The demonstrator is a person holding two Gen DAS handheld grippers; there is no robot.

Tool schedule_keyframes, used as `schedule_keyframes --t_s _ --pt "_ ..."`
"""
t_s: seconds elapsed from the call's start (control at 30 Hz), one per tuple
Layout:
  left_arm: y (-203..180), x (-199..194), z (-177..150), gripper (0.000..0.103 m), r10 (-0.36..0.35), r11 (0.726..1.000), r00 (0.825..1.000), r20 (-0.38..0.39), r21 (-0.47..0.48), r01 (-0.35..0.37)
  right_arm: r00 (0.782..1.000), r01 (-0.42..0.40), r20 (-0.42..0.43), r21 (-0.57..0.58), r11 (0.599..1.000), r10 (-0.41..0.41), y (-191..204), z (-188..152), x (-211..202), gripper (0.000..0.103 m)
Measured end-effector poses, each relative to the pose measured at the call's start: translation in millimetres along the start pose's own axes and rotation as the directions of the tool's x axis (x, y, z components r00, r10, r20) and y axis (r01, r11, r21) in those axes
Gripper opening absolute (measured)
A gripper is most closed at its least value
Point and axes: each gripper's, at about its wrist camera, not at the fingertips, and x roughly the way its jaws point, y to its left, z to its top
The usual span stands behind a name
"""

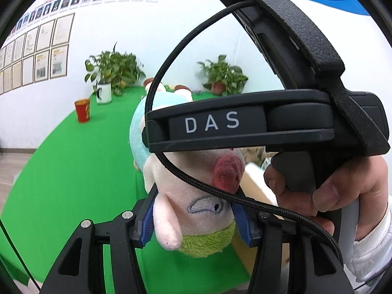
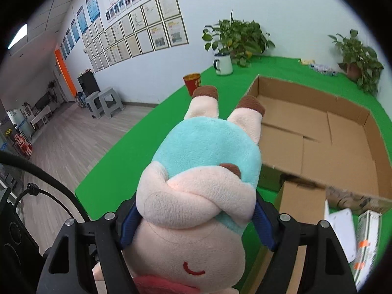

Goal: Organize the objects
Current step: 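Carry the plush pig over the open cardboard box and lower it inside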

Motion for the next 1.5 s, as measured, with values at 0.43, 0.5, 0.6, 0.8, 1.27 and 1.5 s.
schedule_keyframes --t_s 0.43,0.5,0.6,0.8,1.27,1.5 --pt "-15 20 95 0.052 -0.071 0.994 0.991 0.112 0.086 0.062 0.988 0.088 0.13 0.012 0.996 -0.089 -22 64 -21 0.077" --pt "-11 26 114 0.052 -0.077 0.993 0.989 0.124 0.094 0.066 0.985 0.097 0.144 0.012 0.995 -0.098 -26 74 -19 0.077" --pt "0 43 140 0.052 -0.087 0.991 0.988 0.125 0.107 0.074 0.982 0.104 0.158 0.02 0.994 -0.106 -33 87 -14 0.077" --pt "18 82 188 0.052 -0.093 0.989 0.991 0.092 0.124 0.081 0.99 0.053 0.127 0.081 0.995 -0.063 -68 124 16 0.077" --pt "96 250 201 0.052 -0.108 0.994 0.983 -0.148 -0.021 0.106 0.998 0.042 -0.058 0.215 0.976 -0.03 -127 125 137 0.076" --pt "163 329 146 0.052 -0.068 0.997 0.972 -0.225 -0.037 0.061 0.989 0.008 -0.142 0.296 0.955 0.036 -142 92 177 0.076"
